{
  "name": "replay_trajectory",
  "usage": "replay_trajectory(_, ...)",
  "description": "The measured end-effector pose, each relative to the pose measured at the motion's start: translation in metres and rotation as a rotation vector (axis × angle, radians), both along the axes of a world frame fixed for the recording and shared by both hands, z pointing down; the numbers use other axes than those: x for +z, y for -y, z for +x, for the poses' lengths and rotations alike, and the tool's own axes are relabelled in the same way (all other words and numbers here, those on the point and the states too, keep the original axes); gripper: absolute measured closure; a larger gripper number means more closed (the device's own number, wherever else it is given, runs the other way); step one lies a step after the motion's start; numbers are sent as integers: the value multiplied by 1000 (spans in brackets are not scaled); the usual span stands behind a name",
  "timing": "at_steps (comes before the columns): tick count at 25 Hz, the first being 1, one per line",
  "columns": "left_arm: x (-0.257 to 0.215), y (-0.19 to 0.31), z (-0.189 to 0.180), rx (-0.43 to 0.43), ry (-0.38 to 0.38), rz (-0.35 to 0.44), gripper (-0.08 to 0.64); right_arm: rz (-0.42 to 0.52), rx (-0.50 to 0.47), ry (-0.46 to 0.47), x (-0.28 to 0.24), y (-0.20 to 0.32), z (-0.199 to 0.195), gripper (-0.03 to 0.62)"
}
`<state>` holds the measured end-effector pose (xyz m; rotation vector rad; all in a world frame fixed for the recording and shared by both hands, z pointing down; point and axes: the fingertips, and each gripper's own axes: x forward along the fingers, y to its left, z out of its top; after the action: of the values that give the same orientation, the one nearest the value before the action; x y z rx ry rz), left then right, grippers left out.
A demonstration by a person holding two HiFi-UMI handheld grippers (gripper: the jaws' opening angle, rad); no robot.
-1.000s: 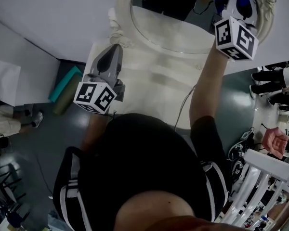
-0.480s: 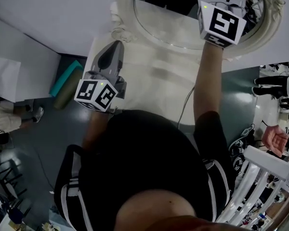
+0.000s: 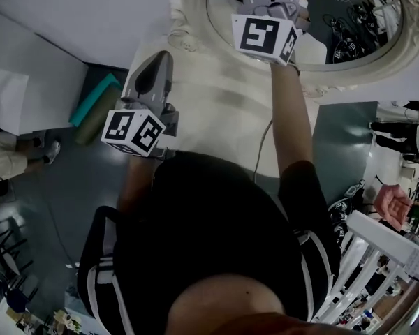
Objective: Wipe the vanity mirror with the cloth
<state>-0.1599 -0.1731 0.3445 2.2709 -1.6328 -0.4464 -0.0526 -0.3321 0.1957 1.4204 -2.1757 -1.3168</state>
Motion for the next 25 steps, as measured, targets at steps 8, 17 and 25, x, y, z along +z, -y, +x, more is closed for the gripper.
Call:
replay_trajectory(8,11,-1,-6,-21,-1,-36,549,-120,-50,-216,138,0,-40,545)
replay_trajectory(17,27,-7,-2,-9,10,-89,549,-453,-134,-27,263,-1,-30,551)
replay_trajectory(25,52,-19,-7,-12,16,-134,549,-801,-250,312,321,-2,-16,554)
